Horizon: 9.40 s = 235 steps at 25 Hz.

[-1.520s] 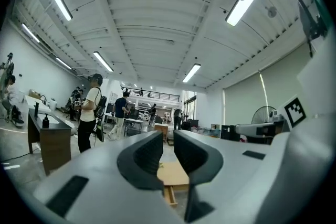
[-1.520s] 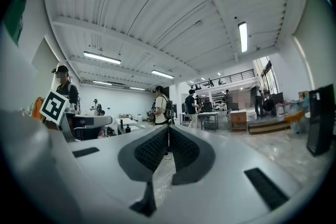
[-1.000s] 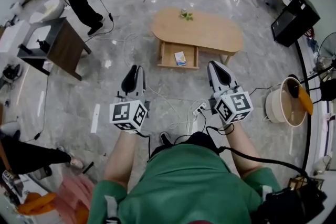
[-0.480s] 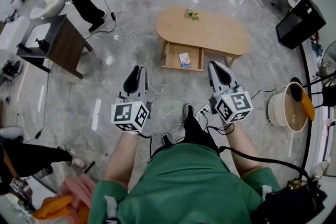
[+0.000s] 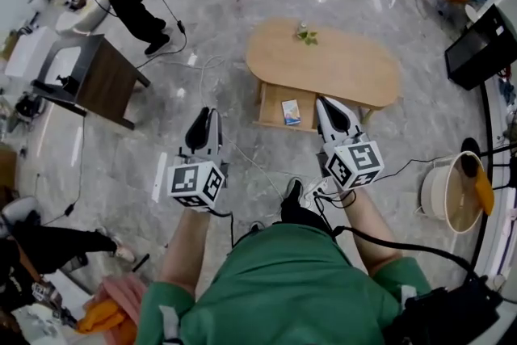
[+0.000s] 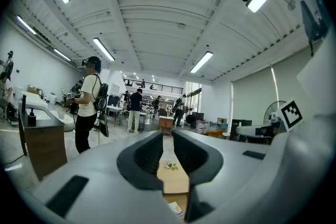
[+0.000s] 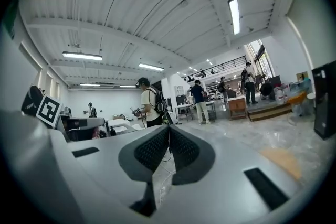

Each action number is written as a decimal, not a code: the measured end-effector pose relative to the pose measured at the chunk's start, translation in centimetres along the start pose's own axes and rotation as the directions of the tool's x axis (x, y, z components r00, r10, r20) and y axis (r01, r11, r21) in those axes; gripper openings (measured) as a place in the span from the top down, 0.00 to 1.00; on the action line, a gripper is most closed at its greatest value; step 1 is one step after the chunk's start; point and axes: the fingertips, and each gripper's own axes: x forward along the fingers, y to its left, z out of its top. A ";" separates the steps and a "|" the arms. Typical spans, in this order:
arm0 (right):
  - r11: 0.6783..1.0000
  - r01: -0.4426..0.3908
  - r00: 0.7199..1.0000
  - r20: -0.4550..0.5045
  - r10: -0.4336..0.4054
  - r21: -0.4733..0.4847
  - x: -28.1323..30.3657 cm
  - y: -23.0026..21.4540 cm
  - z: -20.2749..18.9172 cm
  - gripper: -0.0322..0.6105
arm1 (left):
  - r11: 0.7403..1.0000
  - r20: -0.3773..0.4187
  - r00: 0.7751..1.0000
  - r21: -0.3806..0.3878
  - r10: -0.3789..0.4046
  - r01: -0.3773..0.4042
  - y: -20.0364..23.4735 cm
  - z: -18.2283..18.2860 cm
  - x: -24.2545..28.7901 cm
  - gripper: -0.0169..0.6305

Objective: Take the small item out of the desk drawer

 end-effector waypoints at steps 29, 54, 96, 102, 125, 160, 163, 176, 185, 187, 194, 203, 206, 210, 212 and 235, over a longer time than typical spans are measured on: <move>0.999 -0.011 0.986 -0.168 0.020 0.050 15.4 -20.9 -3.5 0.91 | 0.997 -0.138 0.988 -0.019 0.071 -0.074 -0.8 -4.2 23.9 0.86; 0.953 0.291 0.830 -0.518 -0.207 0.086 27.8 -28.5 -27.0 0.91 | 0.968 -0.452 0.856 -0.127 -0.250 0.216 8.8 -24.3 38.3 0.86; 0.975 0.110 0.421 -0.898 0.133 0.196 28.7 -33.1 -73.8 0.75 | 0.973 -0.730 0.649 -0.221 -0.214 0.072 5.7 -57.0 37.3 0.86; 0.969 0.136 0.356 -0.923 0.148 0.208 28.4 -33.6 -77.2 0.72 | 0.972 -0.734 0.645 -0.229 -0.212 0.058 6.9 -57.8 37.0 0.86; 0.960 0.130 0.350 -0.917 0.189 0.247 27.5 -32.1 -74.6 0.88 | 0.973 -0.714 0.667 -0.216 -0.212 0.078 6.3 -54.8 39.4 0.86; 0.933 0.124 0.605 -0.771 0.198 0.337 36.6 -37.7 -56.6 0.88 | 0.984 -0.638 0.759 -0.179 -0.133 0.021 3.7 -45.3 39.1 0.86; 0.940 0.097 0.597 -0.775 0.208 0.327 39.6 -37.6 -56.0 0.88 | 0.984 -0.638 0.764 -0.179 -0.098 -0.024 5.0 -45.2 38.3 0.86; 0.915 0.083 0.580 -0.765 0.278 0.396 51.2 -38.1 -56.6 0.88 | 0.970 -0.646 0.763 -0.200 -0.027 -0.136 9.3 -47.1 38.8 0.86; 0.927 0.097 0.558 -0.791 0.252 0.363 55.9 -40.0 -58.9 0.88 | 0.973 -0.662 0.749 -0.181 -0.014 -0.142 11.1 -48.3 39.6 0.86; 0.927 0.127 0.565 -0.794 0.224 0.352 56.2 -40.7 -59.4 0.88 | 0.971 -0.664 0.747 -0.183 -0.009 -0.151 11.5 -48.5 39.6 0.86; 0.952 0.148 0.651 -0.751 0.109 0.266 55.6 -41.8 -57.3 0.76 | 0.975 -0.655 0.755 -0.164 0.007 -0.152 12.1 -47.9 39.6 0.86; 0.991 0.073 0.810 -0.587 0.004 0.108 50.1 -38.6 -41.2 0.83 | 0.979 -0.564 0.826 -0.163 0.011 -0.125 10.5 -37.9 43.4 0.86; 0.992 0.073 0.868 -0.496 -0.010 0.107 48.7 -37.0 -32.9 0.85 | 0.986 -0.491 0.871 -0.137 0.014 -0.093 10.3 -31.6 45.5 0.86; 0.993 0.061 0.923 -0.385 -0.017 0.103 46.2 -34.8 -22.7 0.86 | 0.993 -0.410 0.912 -0.099 0.019 -0.065 9.8 -23.7 47.2 0.86; 0.996 0.048 0.944 -0.330 -0.019 0.078 44.9 -33.6 -18.0 0.86 | 0.993 -0.373 0.927 -0.092 0.029 -0.068 9.7 -20.1 47.4 0.86; 0.963 0.087 0.983 0.176 -0.043 -0.254 36.7 -22.9 14.7 0.88 | 0.998 0.135 0.990 0.052 0.033 -0.040 10.6 11.9 42.9 0.86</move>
